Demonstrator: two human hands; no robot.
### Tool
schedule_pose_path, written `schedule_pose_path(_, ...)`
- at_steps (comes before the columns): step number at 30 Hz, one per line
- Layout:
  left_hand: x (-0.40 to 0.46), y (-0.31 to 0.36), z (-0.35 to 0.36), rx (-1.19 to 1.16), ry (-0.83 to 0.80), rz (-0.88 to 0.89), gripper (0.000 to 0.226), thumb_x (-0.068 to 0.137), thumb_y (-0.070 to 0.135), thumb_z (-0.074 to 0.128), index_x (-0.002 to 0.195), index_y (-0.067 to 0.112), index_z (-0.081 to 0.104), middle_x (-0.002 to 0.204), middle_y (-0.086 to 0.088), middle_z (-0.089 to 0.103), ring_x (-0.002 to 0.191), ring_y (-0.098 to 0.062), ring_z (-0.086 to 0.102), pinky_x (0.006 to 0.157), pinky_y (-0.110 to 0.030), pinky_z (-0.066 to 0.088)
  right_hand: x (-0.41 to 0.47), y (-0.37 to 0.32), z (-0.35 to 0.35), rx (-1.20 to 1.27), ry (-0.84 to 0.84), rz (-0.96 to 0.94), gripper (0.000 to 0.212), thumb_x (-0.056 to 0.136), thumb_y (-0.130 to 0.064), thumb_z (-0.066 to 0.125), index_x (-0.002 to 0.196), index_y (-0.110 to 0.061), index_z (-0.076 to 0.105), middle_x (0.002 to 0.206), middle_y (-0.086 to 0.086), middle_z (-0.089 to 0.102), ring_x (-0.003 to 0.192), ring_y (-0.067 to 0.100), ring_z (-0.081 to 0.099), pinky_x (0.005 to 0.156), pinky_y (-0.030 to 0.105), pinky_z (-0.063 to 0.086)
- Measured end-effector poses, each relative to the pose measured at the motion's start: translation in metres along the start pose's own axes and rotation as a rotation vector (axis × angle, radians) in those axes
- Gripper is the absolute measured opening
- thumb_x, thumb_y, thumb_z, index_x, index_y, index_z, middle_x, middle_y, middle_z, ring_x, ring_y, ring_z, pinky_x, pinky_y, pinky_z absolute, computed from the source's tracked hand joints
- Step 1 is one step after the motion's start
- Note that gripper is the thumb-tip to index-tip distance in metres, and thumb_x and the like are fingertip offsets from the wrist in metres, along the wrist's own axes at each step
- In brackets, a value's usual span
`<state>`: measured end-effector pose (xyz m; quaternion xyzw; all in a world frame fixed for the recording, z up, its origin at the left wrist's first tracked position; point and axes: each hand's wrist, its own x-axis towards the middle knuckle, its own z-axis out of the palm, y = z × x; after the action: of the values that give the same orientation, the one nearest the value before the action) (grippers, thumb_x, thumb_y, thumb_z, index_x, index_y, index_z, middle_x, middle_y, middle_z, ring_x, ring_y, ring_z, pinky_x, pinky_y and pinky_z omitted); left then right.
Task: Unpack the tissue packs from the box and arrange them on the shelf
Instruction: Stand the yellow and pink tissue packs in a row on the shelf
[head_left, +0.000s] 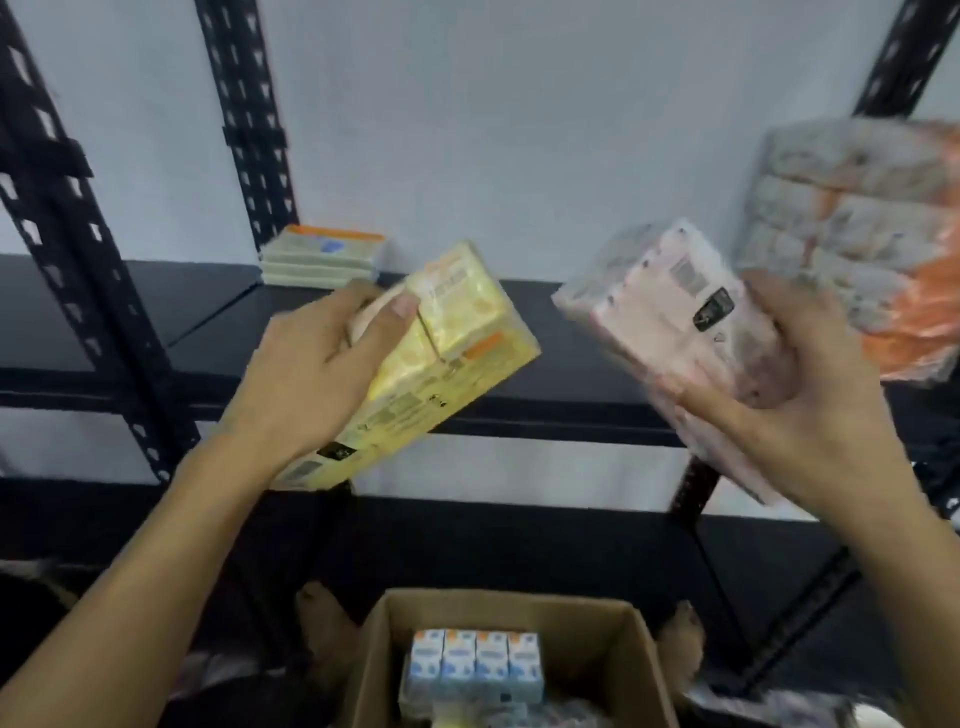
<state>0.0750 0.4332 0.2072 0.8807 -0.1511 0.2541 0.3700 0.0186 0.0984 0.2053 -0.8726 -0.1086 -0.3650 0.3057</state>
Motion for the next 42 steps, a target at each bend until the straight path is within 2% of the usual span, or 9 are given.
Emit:
schedule_pose_path(4, 0.071, -0.003, 0.026, 0.274, -0.115, 0.095, 0.058, 0.094, 0.079, 0.027, 0.103, 0.034, 0.062, 0.077, 0.009, 0.062, 0.078, -0.019, 0.061, 0.062, -0.036, 0.043, 0.058, 0.049, 0.031, -0.451, -0.021, -0.264, 0.074, 0.075, -0.044, 0.083, 0.139, -0.023, 0.050, 0.122, 0.012, 0.050, 0.105, 0.035, 0.052, 0.089, 0.048, 0.044)
schedule_pose_path(12, 0.130, -0.017, 0.081, 0.435, -0.494, 0.070, 0.065, 0.093, 0.080, 0.028, 0.080, 0.026, 0.062, 0.076, 0.007, 0.060, 0.081, -0.016, 0.060, 0.084, -0.041, 0.052, 0.061, 0.105, 0.085, -0.426, -0.204, -0.221, 0.060, 0.082, -0.047, 0.076, 0.135, -0.034, 0.052, 0.138, -0.002, 0.045, 0.121, 0.020, 0.043, 0.100, 0.029, 0.026)
schedule_pose_path(19, 0.160, -0.025, 0.095, 0.408, -0.511, 0.138, 0.056, 0.095, 0.074, 0.036, 0.073, 0.028, 0.059, 0.067, 0.003, 0.060, 0.067, -0.014, 0.060, 0.069, -0.035, 0.049, 0.098, 0.111, 0.074, -0.237, -0.486, -0.125, 0.043, 0.089, -0.046, 0.071, 0.124, -0.046, 0.047, 0.134, -0.028, 0.045, 0.130, 0.004, 0.039, 0.105, 0.026, 0.017)
schedule_pose_path(23, 0.178, -0.023, 0.096, 0.517, -0.598, 0.137, 0.057, 0.094, 0.077, 0.032, 0.102, 0.031, 0.063, 0.095, 0.005, 0.068, 0.089, -0.015, 0.063, 0.089, -0.041, 0.053, 0.132, 0.100, 0.058, -0.159, -0.575, -0.058, 0.042, 0.086, -0.073, 0.051, 0.117, -0.044, 0.055, 0.120, -0.021, 0.062, 0.115, 0.008, 0.056, 0.106, 0.042, 0.039)
schedule_pose_path(27, 0.183, -0.009, 0.102, 0.342, -0.692, -0.023, 0.071, 0.101, 0.070, 0.018, 0.141, 0.025, 0.054, 0.146, -0.002, 0.055, 0.131, -0.025, 0.052, 0.109, -0.044, 0.037, 0.153, 0.096, 0.067, -0.247, -0.503, 0.130, 0.053, 0.101, -0.065, 0.019, 0.113, -0.029, 0.056, 0.099, -0.010, 0.063, 0.100, 0.022, 0.059, 0.103, 0.050, 0.039)
schedule_pose_path(29, 0.178, -0.010, 0.118, 0.401, -0.685, -0.062, 0.086, 0.096, 0.076, 0.006, 0.134, 0.023, 0.062, 0.130, -0.005, 0.066, 0.124, -0.027, 0.058, 0.105, -0.044, 0.040, 0.154, 0.102, 0.084, -0.325, -0.585, 0.193, 0.065, 0.099, -0.070, 0.016, 0.100, -0.023, 0.061, 0.090, -0.008, 0.061, 0.095, 0.025, 0.063, 0.093, 0.046, 0.047)
schedule_pose_path(32, 0.177, -0.021, 0.136, 0.536, -0.504, 0.013, 0.082, 0.093, 0.081, 0.015, 0.091, 0.021, 0.071, 0.079, 0.001, 0.066, 0.084, -0.020, 0.064, 0.080, -0.038, 0.050, 0.159, 0.114, 0.101, -0.382, -0.536, 0.235, 0.067, 0.099, -0.068, 0.024, 0.070, -0.015, 0.052, 0.067, -0.002, 0.060, 0.071, 0.022, 0.062, 0.071, 0.036, 0.047)
schedule_pose_path(37, 0.195, -0.031, 0.147, 0.521, -0.420, 0.048, 0.076, 0.096, 0.076, 0.023, 0.088, 0.018, 0.071, 0.071, 0.000, 0.063, 0.075, -0.017, 0.062, 0.063, -0.032, 0.041, 0.171, 0.127, 0.115, -0.379, -0.444, 0.244, 0.062, 0.100, -0.059, 0.030, 0.072, -0.011, 0.057, 0.066, 0.003, 0.063, 0.069, 0.023, 0.061, 0.061, 0.032, 0.041)
schedule_pose_path(42, 0.199, -0.036, 0.155, 0.542, -0.271, 0.076, 0.066, 0.099, 0.070, 0.022, 0.073, 0.018, 0.053, 0.078, 0.000, 0.059, 0.084, -0.023, 0.059, 0.070, -0.038, 0.044, 0.174, 0.132, 0.126, -0.447, -0.255, 0.163, 0.059, 0.103, -0.051, 0.027, 0.069, -0.009, 0.050, 0.063, 0.004, 0.057, 0.067, 0.028, 0.055, 0.073, 0.039, 0.037)
